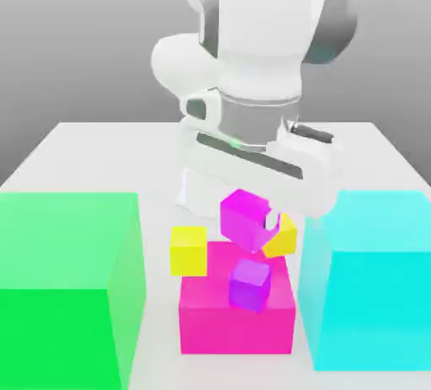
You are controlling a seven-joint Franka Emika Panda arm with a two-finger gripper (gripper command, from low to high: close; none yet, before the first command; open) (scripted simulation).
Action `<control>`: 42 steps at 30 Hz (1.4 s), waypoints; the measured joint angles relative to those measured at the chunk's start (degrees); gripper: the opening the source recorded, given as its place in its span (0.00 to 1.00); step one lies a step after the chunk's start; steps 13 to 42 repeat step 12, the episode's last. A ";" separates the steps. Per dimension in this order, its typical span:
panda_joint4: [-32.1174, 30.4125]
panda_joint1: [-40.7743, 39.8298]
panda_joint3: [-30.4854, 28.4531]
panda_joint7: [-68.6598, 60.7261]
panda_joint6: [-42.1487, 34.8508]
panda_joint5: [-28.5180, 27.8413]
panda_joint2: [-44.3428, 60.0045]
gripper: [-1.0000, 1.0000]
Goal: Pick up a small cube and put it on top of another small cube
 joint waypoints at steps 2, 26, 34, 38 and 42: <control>-1.13 -0.62 1.09 5.95 0.73 0.83 -0.80 0.00; -4.05 0.25 3.44 12.43 10.97 1.44 5.81 1.00; -4.05 0.25 3.44 12.43 10.97 1.44 5.81 1.00; -4.05 0.25 3.44 12.43 10.97 1.44 5.81 1.00; -4.05 0.25 3.44 12.43 10.97 1.44 5.81 1.00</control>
